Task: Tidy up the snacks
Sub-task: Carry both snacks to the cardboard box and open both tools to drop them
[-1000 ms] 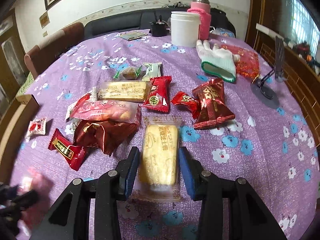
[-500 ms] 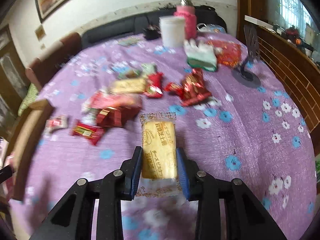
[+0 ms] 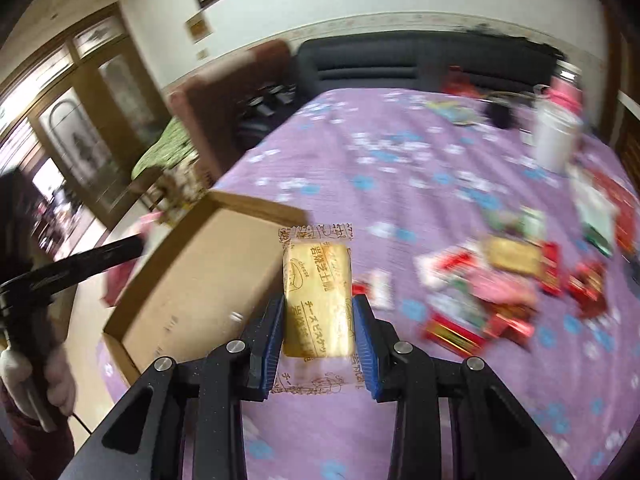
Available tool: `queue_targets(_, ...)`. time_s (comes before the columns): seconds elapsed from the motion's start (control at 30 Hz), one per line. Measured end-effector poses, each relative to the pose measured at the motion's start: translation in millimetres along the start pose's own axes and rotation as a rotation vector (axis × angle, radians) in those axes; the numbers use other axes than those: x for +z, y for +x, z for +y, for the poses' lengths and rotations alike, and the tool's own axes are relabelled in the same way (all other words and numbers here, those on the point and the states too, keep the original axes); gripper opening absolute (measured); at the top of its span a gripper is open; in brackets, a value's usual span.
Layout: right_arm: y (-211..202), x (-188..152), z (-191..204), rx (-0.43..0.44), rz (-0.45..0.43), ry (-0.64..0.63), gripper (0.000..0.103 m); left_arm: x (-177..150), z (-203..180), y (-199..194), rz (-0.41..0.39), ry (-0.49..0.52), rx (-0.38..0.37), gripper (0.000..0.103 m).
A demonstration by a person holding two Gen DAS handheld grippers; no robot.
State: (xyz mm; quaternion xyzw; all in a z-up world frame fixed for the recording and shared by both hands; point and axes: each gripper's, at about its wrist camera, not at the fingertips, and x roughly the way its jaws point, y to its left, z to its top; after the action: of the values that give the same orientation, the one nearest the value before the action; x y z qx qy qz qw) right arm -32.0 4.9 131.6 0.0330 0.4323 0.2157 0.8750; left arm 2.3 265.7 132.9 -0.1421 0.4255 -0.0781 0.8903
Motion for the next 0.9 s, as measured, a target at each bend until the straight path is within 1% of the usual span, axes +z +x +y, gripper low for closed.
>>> queue_targets(0.07,24,12,19,0.036,0.024,-0.006,0.037,9,9,18,0.011,-0.022,0.017,0.024)
queue_targets(0.13,52,24,36,0.041,0.043,-0.014,0.037,17,22,43,0.032,-0.058,0.021,0.023)
queue_targets(0.2,76,31,47,0.047,0.074,-0.016,0.037,18,34,58,0.049,-0.098,0.024,0.023)
queue_targets(0.3,111,37,61,0.043,0.123,-0.032,0.037,17,48,83,0.083,-0.152,0.020,0.023)
queue_targets(0.4,132,37,70,0.008,0.147,-0.065,0.037,16,62,105,0.117,-0.208,-0.007,0.023)
queue_targets(0.47,140,36,74,-0.005,0.162,-0.073,0.037,15,68,113,0.128,-0.230,-0.010,0.023)
queue_targets(0.6,157,37,78,-0.076,0.162,-0.102,0.038,15,71,123,0.138,-0.246,-0.025,0.024)
queue_targets(0.67,158,38,76,-0.102,0.147,-0.103,0.039,16,69,123,0.131,-0.243,-0.022,0.029)
queue_targets(0.7,157,39,75,-0.107,0.138,-0.099,0.045,16,69,122,0.124,-0.246,-0.017,0.037)
queue_targets(0.73,155,40,73,-0.100,0.136,-0.093,0.048,16,70,119,0.116,-0.250,-0.010,0.043)
queue_targets(0.77,153,41,71,-0.088,0.133,-0.086,0.050,16,71,115,0.108,-0.256,-0.007,0.045)
queue_targets(0.9,124,45,64,-0.058,0.076,-0.066,0.051,17,71,96,0.089,-0.275,0.005,0.046)
